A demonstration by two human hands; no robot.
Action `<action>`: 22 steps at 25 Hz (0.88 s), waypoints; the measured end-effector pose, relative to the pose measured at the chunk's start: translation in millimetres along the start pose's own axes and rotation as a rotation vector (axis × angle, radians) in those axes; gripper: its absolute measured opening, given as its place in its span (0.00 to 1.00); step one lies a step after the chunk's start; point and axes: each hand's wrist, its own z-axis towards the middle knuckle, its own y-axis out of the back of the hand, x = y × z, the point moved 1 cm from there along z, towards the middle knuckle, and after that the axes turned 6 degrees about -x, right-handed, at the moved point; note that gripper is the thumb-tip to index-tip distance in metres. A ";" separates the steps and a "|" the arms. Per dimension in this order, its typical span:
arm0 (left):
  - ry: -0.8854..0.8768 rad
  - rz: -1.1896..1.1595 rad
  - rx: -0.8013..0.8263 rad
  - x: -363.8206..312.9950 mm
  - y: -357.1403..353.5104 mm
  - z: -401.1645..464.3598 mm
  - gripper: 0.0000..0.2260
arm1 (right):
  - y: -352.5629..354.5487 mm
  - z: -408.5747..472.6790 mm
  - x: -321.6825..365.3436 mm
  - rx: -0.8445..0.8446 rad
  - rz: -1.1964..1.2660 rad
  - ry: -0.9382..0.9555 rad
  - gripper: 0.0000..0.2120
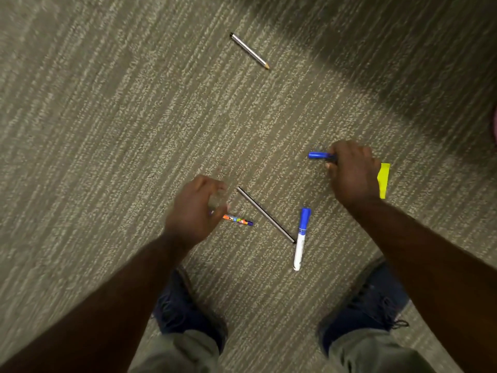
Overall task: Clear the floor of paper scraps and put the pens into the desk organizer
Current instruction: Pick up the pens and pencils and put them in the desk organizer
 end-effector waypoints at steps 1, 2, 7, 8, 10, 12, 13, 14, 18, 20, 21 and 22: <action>-0.048 0.058 0.057 1.7 -4.5 -5.8 0.16 | 0.1 0.2 0.7 0.007 0.004 0.005 0.09; -0.079 0.123 0.102 3.3 -9.7 -10.9 0.16 | -0.4 0.4 1.2 0.013 -0.001 0.012 0.08; -0.022 0.354 0.108 7.9 -23.6 -21.4 0.13 | -0.6 -2.5 14.5 -0.053 0.021 0.062 0.05; -0.034 0.373 0.102 9.1 -23.8 -22.5 0.11 | -1.1 -4.5 19.3 -0.054 0.014 0.075 0.07; -0.059 0.400 0.105 13.7 -20.7 -24.9 0.08 | -4.9 -8.6 25.6 -0.023 -0.034 0.063 0.13; -0.007 0.359 0.082 19.6 -11.0 -23.0 0.05 | -9.6 -8.3 24.6 0.001 -0.049 0.020 0.15; 0.037 0.291 0.058 22.0 -5.0 -20.1 0.04 | -10.6 -5.8 22.0 0.002 -0.034 -0.009 0.13; 0.081 0.187 0.032 23.7 1.3 -16.2 0.03 | -10.9 -2.2 19.3 0.000 -0.013 -0.034 0.11; 0.140 -0.256 -0.114 12.9 17.6 4.8 0.06 | -4.3 8.2 25.5 -0.054 0.063 -0.027 0.07; 0.211 -0.366 -0.153 2.9 19.4 18.8 0.06 | 5.1 10.6 45.6 -0.077 0.188 0.033 0.05; 0.285 -0.448 -0.138 -3.4 19.9 26.3 0.06 | 10.6 9.7 58.9 -0.073 0.251 0.093 0.05; 0.371 -0.546 -0.100 -8.0 19.5 34.0 0.07 | 15.4 7.8 73.4 -0.066 0.286 0.168 0.05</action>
